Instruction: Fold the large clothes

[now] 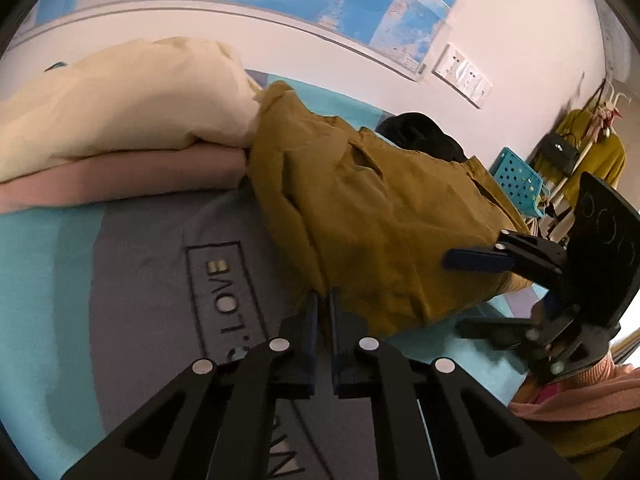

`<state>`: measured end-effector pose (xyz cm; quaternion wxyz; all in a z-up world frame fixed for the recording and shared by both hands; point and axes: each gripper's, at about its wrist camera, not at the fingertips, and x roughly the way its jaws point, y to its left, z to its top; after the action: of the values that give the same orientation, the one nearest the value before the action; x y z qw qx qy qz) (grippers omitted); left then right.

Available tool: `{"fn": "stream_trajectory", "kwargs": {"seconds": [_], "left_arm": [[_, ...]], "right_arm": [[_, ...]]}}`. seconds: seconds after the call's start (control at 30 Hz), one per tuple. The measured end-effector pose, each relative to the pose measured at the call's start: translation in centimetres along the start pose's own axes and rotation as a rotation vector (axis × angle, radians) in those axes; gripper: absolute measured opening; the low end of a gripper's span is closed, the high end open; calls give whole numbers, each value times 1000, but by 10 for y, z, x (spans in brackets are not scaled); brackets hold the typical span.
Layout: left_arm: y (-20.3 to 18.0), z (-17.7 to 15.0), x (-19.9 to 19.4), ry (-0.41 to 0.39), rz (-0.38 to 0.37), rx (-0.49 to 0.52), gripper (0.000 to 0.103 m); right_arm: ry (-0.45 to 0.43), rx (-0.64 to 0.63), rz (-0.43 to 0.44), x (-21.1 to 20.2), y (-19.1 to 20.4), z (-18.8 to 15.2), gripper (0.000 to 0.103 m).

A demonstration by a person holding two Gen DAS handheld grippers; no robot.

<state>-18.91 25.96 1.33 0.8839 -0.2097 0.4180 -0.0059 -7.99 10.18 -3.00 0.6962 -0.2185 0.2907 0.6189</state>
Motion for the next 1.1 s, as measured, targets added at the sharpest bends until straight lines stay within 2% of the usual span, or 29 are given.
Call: {"fn": "stream_trajectory", "kwargs": {"seconds": [0.03, 0.1, 0.13, 0.17, 0.23, 0.27, 0.33, 0.5, 0.7, 0.9, 0.97, 1.07, 1.1], "left_arm": [[2, -1, 0, 6, 19, 0, 4], [3, -3, 2, 23, 17, -7, 4], [2, -3, 2, 29, 18, -5, 4], [-1, -4, 3, 30, 26, 4, 6], [-6, -5, 3, 27, 46, 25, 21], [-9, -5, 3, 24, 66, 35, 26], [-10, -4, 4, 23, 71, 44, 27], [-6, -3, -3, -10, 35, 23, 34], [-6, -3, -4, -14, 7, 16, 34], [8, -5, -7, -19, -93, -54, 35], [7, -7, -9, -23, -91, -53, 35], [4, -5, -12, -38, -118, -51, 49], [2, -5, -13, -45, -129, -46, 51]], "right_arm": [[19, -21, -19, 9, 3, 2, 47], [37, -56, -69, 22, 5, 2, 30], [43, -49, -59, 24, 2, 1, 24], [33, -28, -39, 22, -1, 2, 11], [15, 10, -14, 13, -8, 1, 7], [11, 26, -4, 11, -12, 0, 6], [9, 48, 4, 6, -15, -3, 5], [-7, 97, 31, 2, -19, -7, 5], [-9, 108, 37, 2, -18, -9, 5], [-10, 113, 41, 2, -18, -9, 5], [-11, 120, 48, 2, -19, -9, 5], [-12, 129, 57, 2, -20, -10, 5], [-12, 128, 55, 2, -20, -9, 5]]}}
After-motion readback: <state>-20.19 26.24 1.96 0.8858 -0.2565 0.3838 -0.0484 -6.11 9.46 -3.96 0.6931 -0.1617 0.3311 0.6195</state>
